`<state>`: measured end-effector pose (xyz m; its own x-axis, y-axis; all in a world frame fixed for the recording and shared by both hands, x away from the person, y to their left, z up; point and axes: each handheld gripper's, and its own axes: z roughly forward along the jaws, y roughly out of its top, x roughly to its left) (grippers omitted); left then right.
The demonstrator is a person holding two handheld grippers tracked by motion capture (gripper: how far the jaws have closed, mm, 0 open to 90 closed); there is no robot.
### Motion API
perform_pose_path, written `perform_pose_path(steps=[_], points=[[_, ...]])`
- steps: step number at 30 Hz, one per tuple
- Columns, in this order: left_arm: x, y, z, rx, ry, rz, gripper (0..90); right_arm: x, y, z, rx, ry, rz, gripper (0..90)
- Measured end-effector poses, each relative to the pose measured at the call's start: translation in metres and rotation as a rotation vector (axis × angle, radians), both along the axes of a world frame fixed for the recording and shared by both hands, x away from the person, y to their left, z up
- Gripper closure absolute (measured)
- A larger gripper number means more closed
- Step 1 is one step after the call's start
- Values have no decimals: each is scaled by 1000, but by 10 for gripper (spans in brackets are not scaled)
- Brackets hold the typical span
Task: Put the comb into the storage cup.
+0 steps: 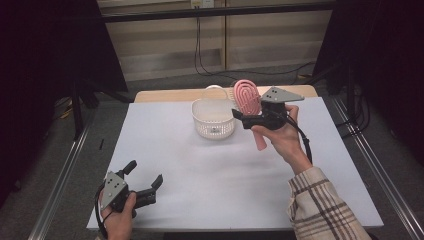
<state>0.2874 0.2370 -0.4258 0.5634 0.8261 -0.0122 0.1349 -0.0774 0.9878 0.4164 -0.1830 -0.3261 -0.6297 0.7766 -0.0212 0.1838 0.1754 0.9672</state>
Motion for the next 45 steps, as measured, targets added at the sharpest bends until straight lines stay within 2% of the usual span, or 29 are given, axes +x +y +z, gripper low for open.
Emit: perform_pose_path(steps=[14, 17, 20, 22, 35, 38, 45], points=[[0, 1, 0, -4, 4, -4, 18, 15, 12, 7, 15, -6, -2, 194], [0, 1, 0, -4, -1, -1, 18, 19, 14, 4, 5, 2, -8, 194], [0, 0, 0, -11, 4, -3, 18, 23, 16, 1, 20, 6, -15, 194], [0, 0, 0, -9, 4, -4, 18, 26, 16, 0, 37, 1, -23, 194], [-1, 0, 0, -13, 5, -7, 18, 43, 22, 12, 62, -25, -46, 194], [-1, 0, 0, -11, 3, -8, 18, 48, 26, 13, 52, -29, -46, 194], [0, 0, 0, -13, 1, -10, 18, 54, 34, 18, 64, -52, -54, 194]])
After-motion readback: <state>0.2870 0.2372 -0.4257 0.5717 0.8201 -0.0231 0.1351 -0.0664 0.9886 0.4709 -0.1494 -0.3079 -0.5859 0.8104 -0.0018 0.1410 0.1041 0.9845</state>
